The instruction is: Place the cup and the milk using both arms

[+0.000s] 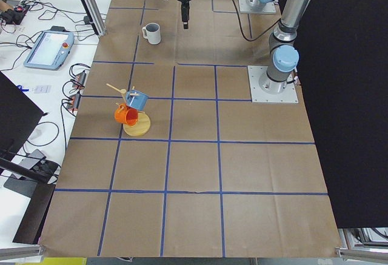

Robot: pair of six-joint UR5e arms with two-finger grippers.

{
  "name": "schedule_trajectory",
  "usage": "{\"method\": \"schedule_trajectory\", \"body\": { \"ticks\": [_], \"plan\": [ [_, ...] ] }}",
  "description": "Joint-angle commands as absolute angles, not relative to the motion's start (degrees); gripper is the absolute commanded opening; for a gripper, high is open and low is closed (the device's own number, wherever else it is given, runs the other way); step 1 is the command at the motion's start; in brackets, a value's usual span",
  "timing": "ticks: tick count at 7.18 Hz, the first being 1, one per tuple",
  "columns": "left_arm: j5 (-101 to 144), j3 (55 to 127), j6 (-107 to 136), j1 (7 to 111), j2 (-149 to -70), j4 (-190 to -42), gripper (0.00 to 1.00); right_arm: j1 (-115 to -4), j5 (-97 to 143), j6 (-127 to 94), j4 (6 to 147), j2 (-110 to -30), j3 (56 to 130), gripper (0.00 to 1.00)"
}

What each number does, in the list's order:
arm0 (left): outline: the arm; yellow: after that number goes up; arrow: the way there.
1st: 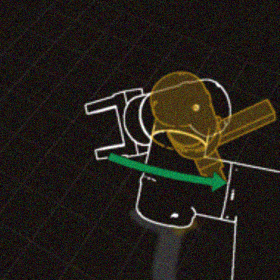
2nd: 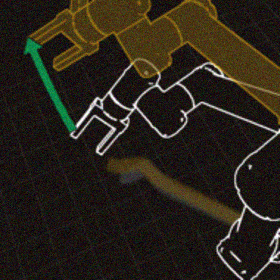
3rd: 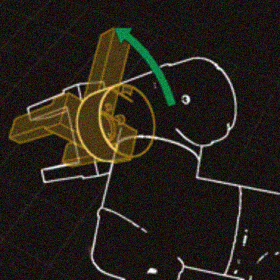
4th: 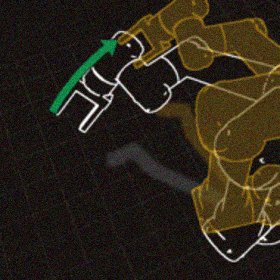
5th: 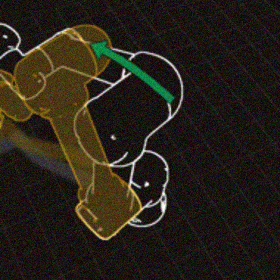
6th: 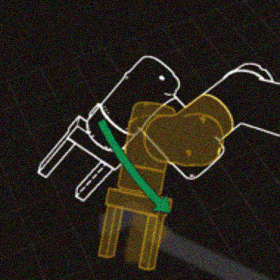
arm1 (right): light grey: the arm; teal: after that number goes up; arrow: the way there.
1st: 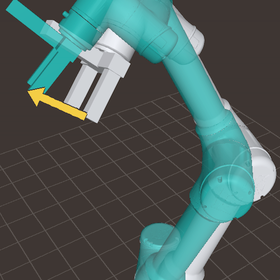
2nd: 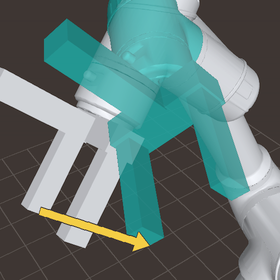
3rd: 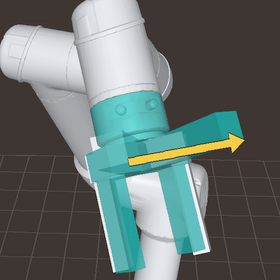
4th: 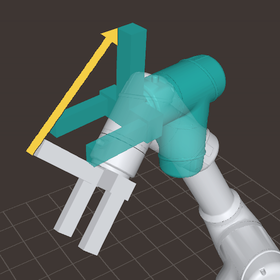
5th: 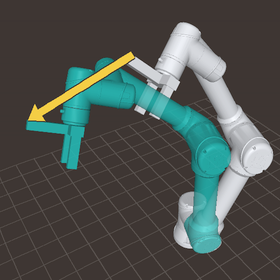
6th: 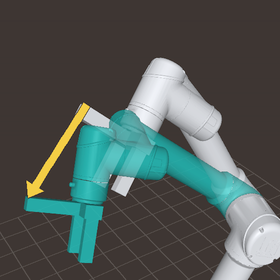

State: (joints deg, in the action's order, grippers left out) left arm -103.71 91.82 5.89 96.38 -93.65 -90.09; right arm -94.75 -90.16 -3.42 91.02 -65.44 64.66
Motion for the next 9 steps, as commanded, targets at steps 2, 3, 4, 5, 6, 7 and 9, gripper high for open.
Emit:
{"method": "schedule_trajectory", "body": {
  "ticks": [2,3,4,5,6,7,9],
  "plan": [
    [-103.7,91.8,5.9,96.4,-93.7,-90.1,1.0,-103.4,-89.9,-13.3,89.6,-49.3,47.1,0.44],
    [-103.7,91.8,5.9,96.4,-93.6,-90.1,1.0,-104.9,-89.8,-14.7,89.5,-47.7,46.9,0.44],
    [-103.7,91.8,5.9,96.4,-93.6,-90.1,1.0,-105.4,-89.7,-14.7,89.1,-47.2,47.9,0.44],
    [-103.7,91.8,5.9,96.4,-93.6,-90.1,1.0,-105.7,-89.6,-15.2,89.2,-47.0,48.7,0.44],
    [-103.7,91.8,5.9,96.4,-93.6,-90.1,1.0,-105.9,-89.0,-16.7,89.4,-46.7,48.9,0.44],
    [-103.7,91.8,5.9,96.4,-93.6,-90.1,1.0,-105.9,-88.9,-17.0,89.4,-46.5,48.9,0.47],
    [-103.7,91.8,5.9,96.4,-93.6,-90.1,1.0,-105.2,-88.9,-16.5,89.6,-46.3,48.7,1.0]
  ]
}}
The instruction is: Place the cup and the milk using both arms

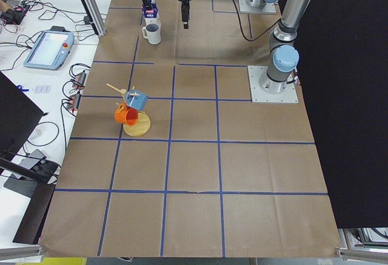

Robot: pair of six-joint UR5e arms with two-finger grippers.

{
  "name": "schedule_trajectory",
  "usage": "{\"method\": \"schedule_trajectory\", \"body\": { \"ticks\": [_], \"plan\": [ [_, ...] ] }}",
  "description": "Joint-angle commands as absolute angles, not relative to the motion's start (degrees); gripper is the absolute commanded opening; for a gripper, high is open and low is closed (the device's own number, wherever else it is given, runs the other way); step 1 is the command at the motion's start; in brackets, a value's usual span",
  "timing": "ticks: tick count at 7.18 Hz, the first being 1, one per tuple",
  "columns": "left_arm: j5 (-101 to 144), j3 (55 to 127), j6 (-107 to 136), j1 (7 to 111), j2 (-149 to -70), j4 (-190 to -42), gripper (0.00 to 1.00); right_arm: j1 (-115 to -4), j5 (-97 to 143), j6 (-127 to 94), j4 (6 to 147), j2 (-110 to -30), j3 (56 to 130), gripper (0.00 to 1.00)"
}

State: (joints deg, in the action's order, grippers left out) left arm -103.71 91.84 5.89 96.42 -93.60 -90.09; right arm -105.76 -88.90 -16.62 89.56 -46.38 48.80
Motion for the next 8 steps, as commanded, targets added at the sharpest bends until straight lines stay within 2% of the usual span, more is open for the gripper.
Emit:
{"method": "schedule_trajectory", "body": {
  "ticks": [1,5,6,8],
  "plan": [
    [-103.7,91.8,5.9,96.4,-93.6,-90.1,1.0,-104.5,-88.9,-16.4,89.2,-47.0,48.4,1.0],
    [-103.7,91.9,5.9,96.4,-93.6,-90.1,1.0,-101.6,-89.8,-10.3,83.9,-55.3,51.5,1.0],
    [-103.7,92.2,5.9,96.4,-93.5,-90.1,1.0,-100.5,-89.5,-8.2,83.2,-60.2,57.6,0.99],
    [-103.7,92.3,5.9,96.4,-93.4,-90.1,1.0,-92.9,-88.9,-1.6,85.2,-77.2,77.2,1.0]
  ]
}}
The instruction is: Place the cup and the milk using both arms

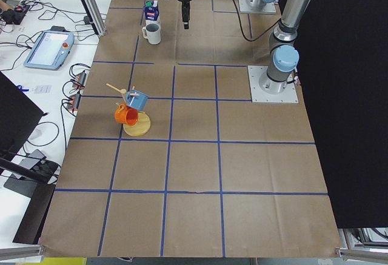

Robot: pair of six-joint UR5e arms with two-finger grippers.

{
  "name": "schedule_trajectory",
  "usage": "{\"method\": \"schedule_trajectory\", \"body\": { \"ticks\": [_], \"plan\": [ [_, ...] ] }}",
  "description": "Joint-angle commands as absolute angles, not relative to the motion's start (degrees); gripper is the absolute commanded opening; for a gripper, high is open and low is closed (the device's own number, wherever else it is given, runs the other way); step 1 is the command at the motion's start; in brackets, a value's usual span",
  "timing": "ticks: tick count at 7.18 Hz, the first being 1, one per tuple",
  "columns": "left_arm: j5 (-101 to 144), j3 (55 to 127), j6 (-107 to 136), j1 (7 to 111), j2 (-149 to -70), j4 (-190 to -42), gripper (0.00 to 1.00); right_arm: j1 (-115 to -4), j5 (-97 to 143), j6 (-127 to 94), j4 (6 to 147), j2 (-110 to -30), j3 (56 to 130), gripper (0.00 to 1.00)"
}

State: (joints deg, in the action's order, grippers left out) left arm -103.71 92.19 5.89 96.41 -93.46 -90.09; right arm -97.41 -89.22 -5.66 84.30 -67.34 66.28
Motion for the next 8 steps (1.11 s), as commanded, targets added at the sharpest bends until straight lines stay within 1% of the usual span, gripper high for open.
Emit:
{"method": "schedule_trajectory", "body": {
  "ticks": [1,2,3,8],
  "plan": [
    [-103.7,92.3,5.9,96.4,-93.4,-90.1,1.0,-90.3,-88.9,-0.6,87.5,-85.6,86.7,1.0],
    [-103.7,92.3,5.9,96.4,-93.4,-90.1,1.0,-89.7,-89.3,-0.7,92.1,-92.0,94.8,1.0],
    [-103.7,92.3,5.9,96.4,-93.4,-90.1,1.0,-89.8,-89.7,-1.2,94.8,-95.0,98.6,1.0],
    [-103.7,92.3,5.9,96.4,-93.3,-90.1,1.0,-89.9,-89.7,-3.5,94.2,-94.6,96.8,1.0]
  ]
}}
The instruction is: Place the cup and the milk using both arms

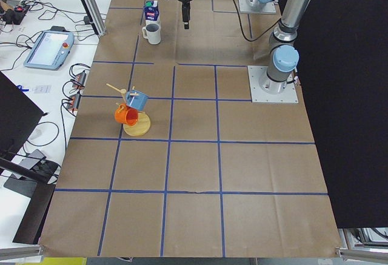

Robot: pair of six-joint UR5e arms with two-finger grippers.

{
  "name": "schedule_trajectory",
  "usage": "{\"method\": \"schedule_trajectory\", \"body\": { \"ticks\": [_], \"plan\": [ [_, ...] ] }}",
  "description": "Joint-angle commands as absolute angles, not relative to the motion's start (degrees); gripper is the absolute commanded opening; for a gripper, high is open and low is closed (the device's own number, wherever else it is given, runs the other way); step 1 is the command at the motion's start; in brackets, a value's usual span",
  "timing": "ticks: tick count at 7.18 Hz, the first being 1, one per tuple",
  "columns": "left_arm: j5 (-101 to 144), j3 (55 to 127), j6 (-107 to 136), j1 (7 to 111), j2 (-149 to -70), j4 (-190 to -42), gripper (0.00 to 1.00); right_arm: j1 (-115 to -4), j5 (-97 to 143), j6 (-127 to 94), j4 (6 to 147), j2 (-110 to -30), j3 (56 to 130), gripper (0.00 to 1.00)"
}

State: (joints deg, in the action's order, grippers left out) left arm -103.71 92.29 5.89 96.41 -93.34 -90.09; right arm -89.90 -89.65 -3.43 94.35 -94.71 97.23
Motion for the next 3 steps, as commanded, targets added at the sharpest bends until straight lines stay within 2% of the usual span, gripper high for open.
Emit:
{"method": "schedule_trajectory", "body": {
  "ticks": [1,3],
  "plan": [
    [-103.7,92.3,5.9,96.4,-93.4,-90.1,1.0,-89.9,-89.6,-3.5,94.3,-94.6,96.8,1.0],
    [-103.7,92.3,5.9,96.4,-93.3,-90.1,1.0,-89.9,-89.7,-3.5,94.2,-94.6,96.8,1.0]
  ]
}}
